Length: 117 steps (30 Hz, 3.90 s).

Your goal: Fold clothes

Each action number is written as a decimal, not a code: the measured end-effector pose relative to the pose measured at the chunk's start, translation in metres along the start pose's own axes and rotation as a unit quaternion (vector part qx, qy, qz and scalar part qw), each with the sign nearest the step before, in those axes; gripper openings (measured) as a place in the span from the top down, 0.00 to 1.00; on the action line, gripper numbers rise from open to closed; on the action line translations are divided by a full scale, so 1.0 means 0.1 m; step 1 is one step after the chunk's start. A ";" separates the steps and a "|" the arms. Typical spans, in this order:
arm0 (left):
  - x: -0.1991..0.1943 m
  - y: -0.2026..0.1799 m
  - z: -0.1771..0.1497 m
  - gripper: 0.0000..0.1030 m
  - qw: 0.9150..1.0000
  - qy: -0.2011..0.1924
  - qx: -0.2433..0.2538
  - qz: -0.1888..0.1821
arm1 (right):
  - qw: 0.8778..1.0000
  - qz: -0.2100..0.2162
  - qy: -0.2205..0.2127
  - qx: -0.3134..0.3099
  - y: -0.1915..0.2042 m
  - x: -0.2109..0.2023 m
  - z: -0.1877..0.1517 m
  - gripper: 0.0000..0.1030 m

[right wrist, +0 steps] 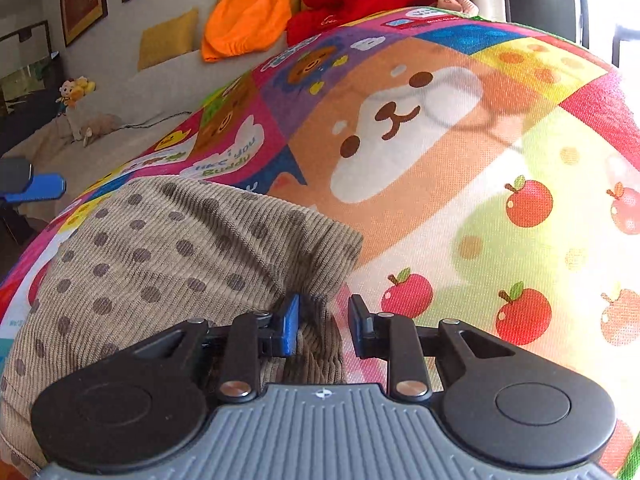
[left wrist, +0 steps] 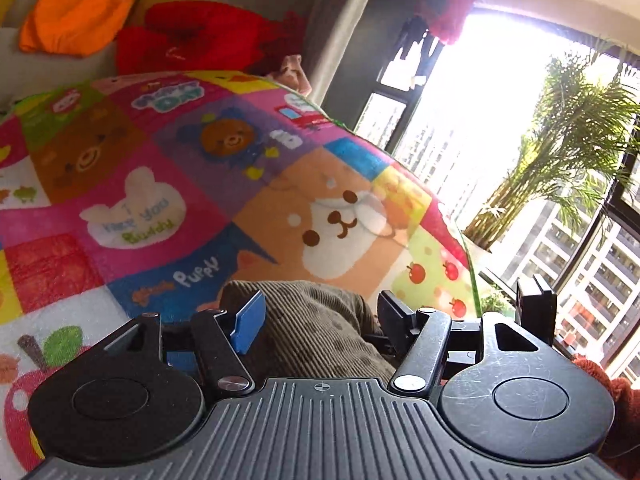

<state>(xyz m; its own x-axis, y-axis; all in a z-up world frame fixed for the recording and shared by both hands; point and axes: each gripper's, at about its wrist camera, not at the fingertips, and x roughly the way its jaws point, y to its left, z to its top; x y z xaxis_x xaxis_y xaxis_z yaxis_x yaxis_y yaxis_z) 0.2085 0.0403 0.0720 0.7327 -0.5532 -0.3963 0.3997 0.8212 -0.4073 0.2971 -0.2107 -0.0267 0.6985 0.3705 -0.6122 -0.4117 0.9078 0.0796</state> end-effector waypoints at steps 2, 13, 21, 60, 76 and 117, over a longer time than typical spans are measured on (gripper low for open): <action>0.21 0.04 0.03 0.42 0.999 0.025 -0.012 -0.018 | 1.000 -0.011 -0.006 -0.013 0.03 -0.06 0.01 0.69; 0.89 -0.03 -0.03 0.41 0.994 0.091 -0.025 -0.049 | 0.992 0.083 -0.031 -0.092 0.63 -0.51 0.03 0.58; 0.14 0.10 -0.06 0.16 0.999 0.018 -0.050 0.013 | 0.993 0.093 -0.016 -0.076 0.63 -0.37 -0.27 0.54; 0.38 0.08 -0.38 0.25 0.994 0.087 -0.028 0.058 | 0.998 0.043 -0.009 -0.044 0.42 -0.44 -0.44 0.23; 0.52 -0.24 -0.04 0.46 0.997 0.076 -0.006 -0.004 | 0.998 0.054 -0.004 -0.020 0.33 -0.41 -0.44 0.13; 0.16 -0.13 -0.73 0.33 0.989 0.125 -0.029 0.073 | 0.992 0.107 0.007 -0.071 0.75 0.31 0.47 0.25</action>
<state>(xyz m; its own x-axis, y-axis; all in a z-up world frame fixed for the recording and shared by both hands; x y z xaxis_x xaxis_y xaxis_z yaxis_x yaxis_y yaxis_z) 0.1749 0.0103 0.0103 0.6189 -0.4517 -0.6427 0.2617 0.8900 -0.3734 0.3151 -0.1221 -0.0024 0.5788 0.5475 -0.6043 -0.6285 0.7717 0.0971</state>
